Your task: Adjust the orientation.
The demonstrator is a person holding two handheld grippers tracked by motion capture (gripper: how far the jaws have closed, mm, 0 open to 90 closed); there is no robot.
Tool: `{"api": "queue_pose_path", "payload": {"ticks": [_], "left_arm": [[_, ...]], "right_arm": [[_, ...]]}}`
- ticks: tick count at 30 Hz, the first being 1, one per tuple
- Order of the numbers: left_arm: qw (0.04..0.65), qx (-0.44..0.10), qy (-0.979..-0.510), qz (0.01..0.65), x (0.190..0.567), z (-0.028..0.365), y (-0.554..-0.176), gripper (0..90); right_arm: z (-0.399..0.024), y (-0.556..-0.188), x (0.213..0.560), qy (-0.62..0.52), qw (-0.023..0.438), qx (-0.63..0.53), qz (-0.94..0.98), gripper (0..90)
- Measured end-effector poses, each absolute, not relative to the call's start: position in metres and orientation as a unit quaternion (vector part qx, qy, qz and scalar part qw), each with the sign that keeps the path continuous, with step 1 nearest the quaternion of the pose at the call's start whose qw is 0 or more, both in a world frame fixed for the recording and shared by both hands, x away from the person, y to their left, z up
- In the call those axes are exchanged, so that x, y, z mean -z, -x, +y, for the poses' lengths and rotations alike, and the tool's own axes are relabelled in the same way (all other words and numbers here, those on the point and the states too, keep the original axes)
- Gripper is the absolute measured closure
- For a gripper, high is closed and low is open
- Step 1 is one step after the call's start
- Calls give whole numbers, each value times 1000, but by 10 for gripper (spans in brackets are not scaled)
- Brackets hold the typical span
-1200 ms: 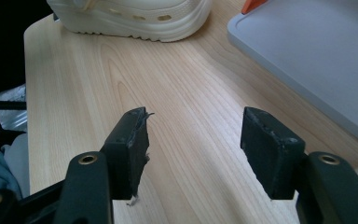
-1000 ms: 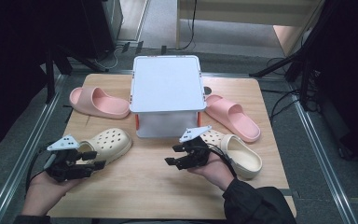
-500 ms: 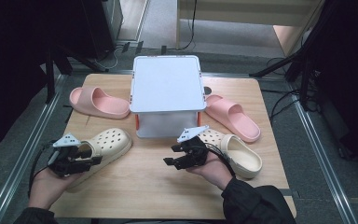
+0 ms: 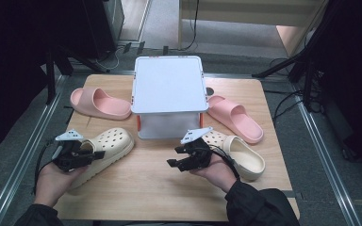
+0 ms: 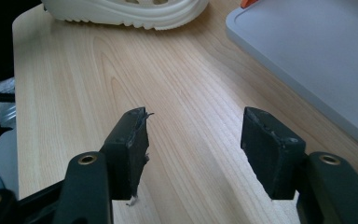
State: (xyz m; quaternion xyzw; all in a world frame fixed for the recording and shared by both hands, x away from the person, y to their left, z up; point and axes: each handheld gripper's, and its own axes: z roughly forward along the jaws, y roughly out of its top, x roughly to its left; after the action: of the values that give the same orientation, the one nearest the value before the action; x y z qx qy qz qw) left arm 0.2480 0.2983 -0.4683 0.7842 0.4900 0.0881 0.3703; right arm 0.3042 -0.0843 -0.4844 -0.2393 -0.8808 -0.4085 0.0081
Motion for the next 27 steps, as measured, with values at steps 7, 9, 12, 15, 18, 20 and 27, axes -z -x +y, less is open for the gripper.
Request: {"api": "queue_pose_path", "payload": {"ticks": [7, 9, 12, 15, 18, 20, 27], "left_arm": [[388, -80, -793, 464, 453, 273, -243, 770], [386, -75, -798, 457, 452, 264, -245, 769], [380, -71, -807, 446, 451, 250, -247, 769], [379, -62, -812, 439, 451, 237, -250, 768], [375, -47, -821, 427, 452, 223, -256, 768], [372, -44, -827, 420, 454, 213, -259, 769], [365, -24, -844, 393, 459, 174, -269, 768]], "right_arm": [[-87, -304, 483, 244, 7, 411, -878, 420], [-88, -303, 483, 242, 3, 413, -878, 420], [-91, -301, 483, 244, 2, 415, -876, 420], [-95, -298, 481, 250, -2, 419, -873, 421], [-100, -297, 480, 255, -6, 424, -869, 424], [-104, -296, 479, 261, -9, 426, -866, 427], [-114, -291, 478, 274, -21, 429, -860, 428]]}}
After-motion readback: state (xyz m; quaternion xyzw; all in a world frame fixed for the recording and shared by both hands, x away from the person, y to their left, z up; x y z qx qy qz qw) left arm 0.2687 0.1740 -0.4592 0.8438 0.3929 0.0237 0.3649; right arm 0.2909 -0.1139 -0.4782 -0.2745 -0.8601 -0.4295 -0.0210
